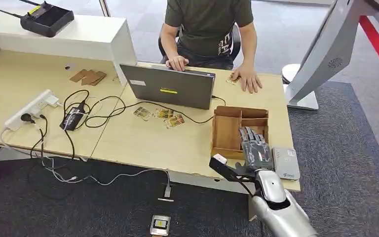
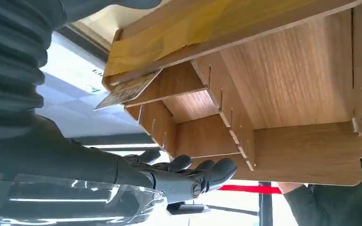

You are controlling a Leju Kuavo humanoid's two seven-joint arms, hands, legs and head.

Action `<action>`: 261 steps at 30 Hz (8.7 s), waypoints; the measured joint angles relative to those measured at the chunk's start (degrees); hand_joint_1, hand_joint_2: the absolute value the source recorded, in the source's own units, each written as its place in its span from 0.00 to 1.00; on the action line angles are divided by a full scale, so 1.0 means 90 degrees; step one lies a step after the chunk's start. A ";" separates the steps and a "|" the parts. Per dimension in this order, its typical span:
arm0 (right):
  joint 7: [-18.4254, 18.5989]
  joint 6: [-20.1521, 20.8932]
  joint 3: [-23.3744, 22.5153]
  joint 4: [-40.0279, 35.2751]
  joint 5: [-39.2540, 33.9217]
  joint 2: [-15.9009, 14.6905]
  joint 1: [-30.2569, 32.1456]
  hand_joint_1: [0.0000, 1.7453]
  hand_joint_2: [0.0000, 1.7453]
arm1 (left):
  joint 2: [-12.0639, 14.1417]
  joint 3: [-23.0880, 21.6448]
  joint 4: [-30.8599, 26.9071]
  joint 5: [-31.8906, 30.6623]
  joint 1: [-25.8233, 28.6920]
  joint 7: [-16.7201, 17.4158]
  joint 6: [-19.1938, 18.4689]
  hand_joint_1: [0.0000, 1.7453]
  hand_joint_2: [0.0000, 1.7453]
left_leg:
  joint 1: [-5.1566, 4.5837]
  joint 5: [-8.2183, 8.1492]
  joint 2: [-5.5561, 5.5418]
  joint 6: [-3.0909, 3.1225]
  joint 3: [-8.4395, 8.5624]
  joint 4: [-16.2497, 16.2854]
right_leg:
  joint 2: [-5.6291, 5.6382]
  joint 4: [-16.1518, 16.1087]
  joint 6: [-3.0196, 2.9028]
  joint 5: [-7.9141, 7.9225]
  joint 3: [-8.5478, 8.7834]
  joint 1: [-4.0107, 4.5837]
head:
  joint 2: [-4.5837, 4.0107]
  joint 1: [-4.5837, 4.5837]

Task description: Pass the card to the sensor for recognition and then transmit it.

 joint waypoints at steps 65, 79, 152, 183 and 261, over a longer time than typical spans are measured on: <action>0.0197 -0.0471 0.0053 0.0989 -0.1146 -0.0318 -0.0438 0.93 1.00 | 0.0000 0.0000 -0.0002 -0.0141 -0.0161 0.0182 0.0304 0.00 1.00 | 0.0000 0.0000 0.0000 0.0000 0.0002 0.0001 | 0.0000 0.0000 0.0001 0.0001 0.0002 0.0000 | 0.0000 0.0000; 0.0090 -0.0636 0.0177 0.1275 -0.1532 -0.0262 -0.0658 0.81 1.00 | 0.0000 0.0022 -0.0002 -0.0041 -0.0146 0.0153 0.0313 0.00 1.00 | 0.0000 0.0000 0.0000 0.0000 0.0002 0.0001 | 0.0000 0.0001 0.0001 0.0001 0.0003 0.0000 | 0.0000 0.0000; -0.0874 -0.1098 0.0495 0.2222 -0.2635 -0.0187 -0.1087 1.00 1.00 | 0.0000 0.0044 -0.0002 -0.0194 -0.0251 0.0197 0.0206 0.00 1.00 | 0.0001 0.0011 0.0009 0.0001 0.0025 0.0001 | 0.0004 -0.0003 -0.0007 0.0016 0.0023 0.0003 | 0.0000 0.0002; -0.0544 -0.1182 0.0559 0.1180 -0.2020 -0.0405 -0.1168 1.00 1.00 | -0.0012 0.0044 -0.0002 -0.0330 -0.0318 0.0255 0.0150 0.00 1.00 | 0.0001 0.0011 0.0007 0.0002 0.0004 0.0001 | 0.0003 0.0001 -0.0006 0.0016 0.0003 0.0003 | 0.0000 0.0000; -0.2304 -0.0522 -0.2947 -0.0322 -0.8666 -0.2123 0.0381 0.00 1.00 | -0.0177 0.0007 0.0024 0.0173 -0.0022 -0.0112 0.0452 0.00 1.00 | 0.0000 -0.0015 -0.0014 0.0021 -0.0001 0.0007 | -0.0006 -0.0034 0.0013 0.0004 0.0009 0.0001 | 0.0000 0.0000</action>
